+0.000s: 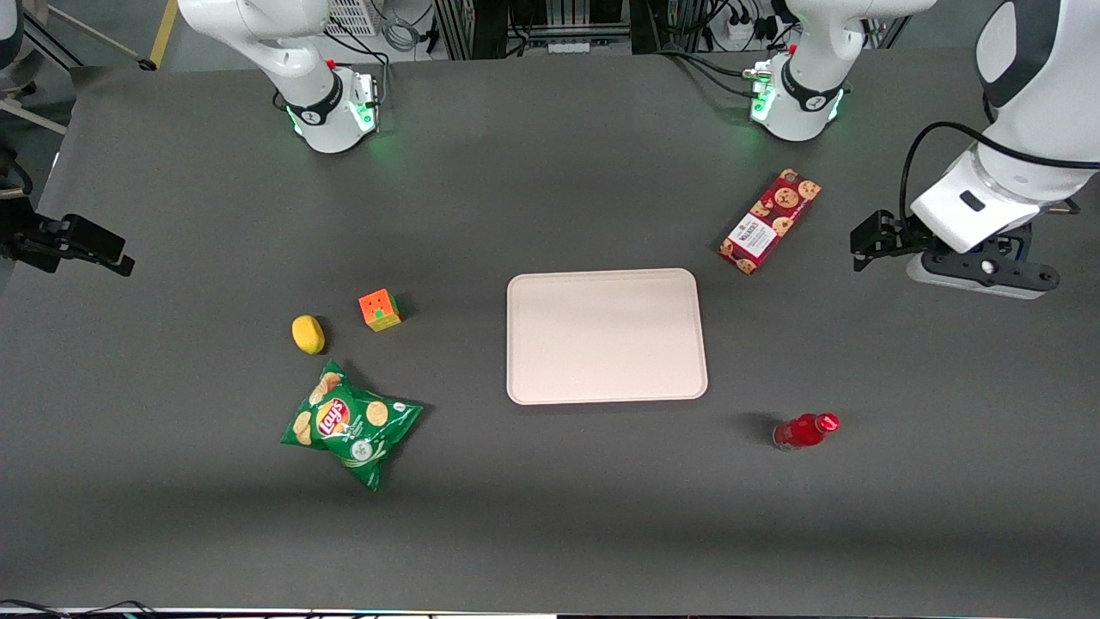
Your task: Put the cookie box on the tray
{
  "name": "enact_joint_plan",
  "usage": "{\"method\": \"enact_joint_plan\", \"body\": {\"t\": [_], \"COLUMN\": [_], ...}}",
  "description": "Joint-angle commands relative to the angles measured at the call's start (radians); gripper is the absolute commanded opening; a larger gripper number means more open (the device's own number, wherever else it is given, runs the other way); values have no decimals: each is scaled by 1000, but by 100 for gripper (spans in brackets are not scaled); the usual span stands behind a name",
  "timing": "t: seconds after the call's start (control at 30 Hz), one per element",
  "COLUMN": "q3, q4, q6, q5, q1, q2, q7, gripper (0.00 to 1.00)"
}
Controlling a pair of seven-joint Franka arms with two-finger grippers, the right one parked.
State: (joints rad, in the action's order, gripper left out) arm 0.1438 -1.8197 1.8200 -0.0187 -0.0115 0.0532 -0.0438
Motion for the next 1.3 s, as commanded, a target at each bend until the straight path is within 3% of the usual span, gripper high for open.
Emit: {"method": "enact_joint_plan", "body": {"t": [0.0,1.27], "q3": [-12,-10], "q4": [22,23], "q6": [-22,-94], "q5": [11,29], "q1": [-15,-16], "q2": [-4,-1], "q7": [-11,-11], "gripper": [100,100]}}
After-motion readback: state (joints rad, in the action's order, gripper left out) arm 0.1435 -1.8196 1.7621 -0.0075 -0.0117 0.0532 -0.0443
